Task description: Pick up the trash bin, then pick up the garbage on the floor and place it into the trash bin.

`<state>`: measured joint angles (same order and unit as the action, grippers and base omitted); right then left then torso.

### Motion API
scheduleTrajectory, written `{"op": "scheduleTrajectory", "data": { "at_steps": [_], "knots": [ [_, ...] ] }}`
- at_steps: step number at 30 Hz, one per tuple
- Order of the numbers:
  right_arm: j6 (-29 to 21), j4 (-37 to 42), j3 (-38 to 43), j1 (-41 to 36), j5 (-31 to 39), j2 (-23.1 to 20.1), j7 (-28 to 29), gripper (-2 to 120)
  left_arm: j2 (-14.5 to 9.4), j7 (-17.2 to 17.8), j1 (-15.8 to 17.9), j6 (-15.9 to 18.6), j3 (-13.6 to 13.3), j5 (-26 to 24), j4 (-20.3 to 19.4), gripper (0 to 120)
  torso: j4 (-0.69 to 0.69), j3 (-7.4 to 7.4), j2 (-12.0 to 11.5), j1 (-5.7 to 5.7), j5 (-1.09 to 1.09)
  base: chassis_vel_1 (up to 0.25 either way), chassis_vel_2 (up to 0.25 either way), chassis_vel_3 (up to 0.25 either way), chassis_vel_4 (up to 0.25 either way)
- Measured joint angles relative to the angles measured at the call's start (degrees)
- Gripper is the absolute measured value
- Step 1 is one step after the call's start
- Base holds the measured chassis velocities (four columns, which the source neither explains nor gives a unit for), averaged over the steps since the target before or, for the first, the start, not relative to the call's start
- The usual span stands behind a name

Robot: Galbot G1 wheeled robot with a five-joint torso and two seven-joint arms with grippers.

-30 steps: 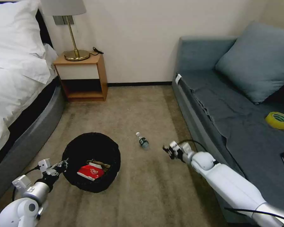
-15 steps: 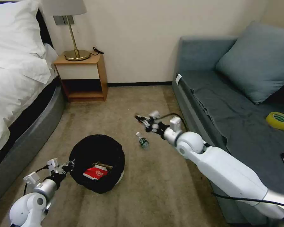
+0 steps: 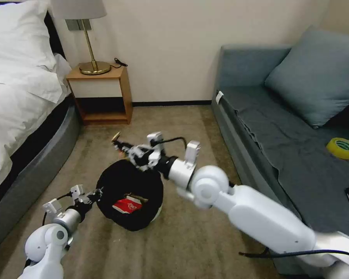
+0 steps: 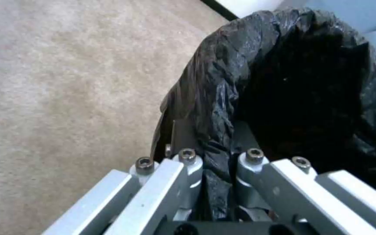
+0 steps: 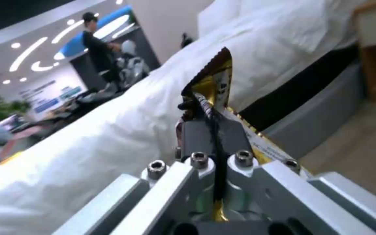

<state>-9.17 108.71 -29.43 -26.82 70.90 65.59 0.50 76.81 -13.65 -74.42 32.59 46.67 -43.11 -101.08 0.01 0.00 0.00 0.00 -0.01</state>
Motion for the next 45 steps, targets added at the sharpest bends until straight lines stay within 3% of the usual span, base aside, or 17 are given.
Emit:
{"op": "scheduleTrajectory", "data": {
  "at_steps": [7,13,20,24,26,29,38,45],
  "knots": [
    [0.25,-3.61,-1.91,-3.35,-5.72,1.87,-1.25,0,0.3,0.04,-1.35,0.56,0.14,-0.47,-2.93,4,-0.01,0.0,0.0,0.0,0.01,0.0,0.0,0.0,0.0],
    [0.41,-6.81,-1.81,-7.16,-11.77,0.84,-3.06,0,0.05,-0.3,-3.31,0.66,1.51,-1.56,-4.82,4,0.0,0.0,0.0,0.0,0.01,0.0,0.0,0.0,0.0],
    [0.58,-7.5,-0.04,-9.4,-14.45,-0.83,-3.15,22,0.72,-0.34,-4.67,0.74,2.0,-1.89,-6.53,4,-0.01,0.0,0.0,0.0,0.01,0.0,0.0,0.0,0.0],
    [0.15,-6.29,2.54,-10.9,-16.35,-3.58,-2.98,41,1.5,0.06,-5.61,0.89,2.19,-1.93,-8.13,4,-0.01,0.0,0.0,0.0,0.01,0.0,0.0,0.0,0.0],
    [0.15,-6.29,2.54,-10.9,-16.35,-3.58,-2.98,41,1.5,0.06,-5.61,0.89,2.19,-1.93,-8.13,4,-0.01,0.0,0.0,0.0,0.01,0.0,0.0,0.0,0.0],
    [-0.16,-5.07,4.72,-12.7,-19.86,-6.84,-3.56,59,2.26,0.95,-6.08,1.23,2.38,-2.08,-9.51,4,-0.01,0.0,0.0,0.0,0.02,0.0,0.0,0.0,0.0],
    [-0.67,-4.74,7.23,-15.48,-24.0,-9.17,-5.72,91,4.0,1.73,-6.91,1.45,2.38,-1.74,-10.69,4,-0.01,0.0,0.01,0.0,0.02,0.0,0.0,0.0,0.0],
    [-0.3,-5.06,7.92,-15.39,-29.56,-9.69,-9.8,100,4.92,1.99,-7.1,1.48,2.29,-1.1,-10.86,4,-0.01,0.0,0.0,0.0,0.01,0.0,0.0,0.0,0.0]
  ]
}}
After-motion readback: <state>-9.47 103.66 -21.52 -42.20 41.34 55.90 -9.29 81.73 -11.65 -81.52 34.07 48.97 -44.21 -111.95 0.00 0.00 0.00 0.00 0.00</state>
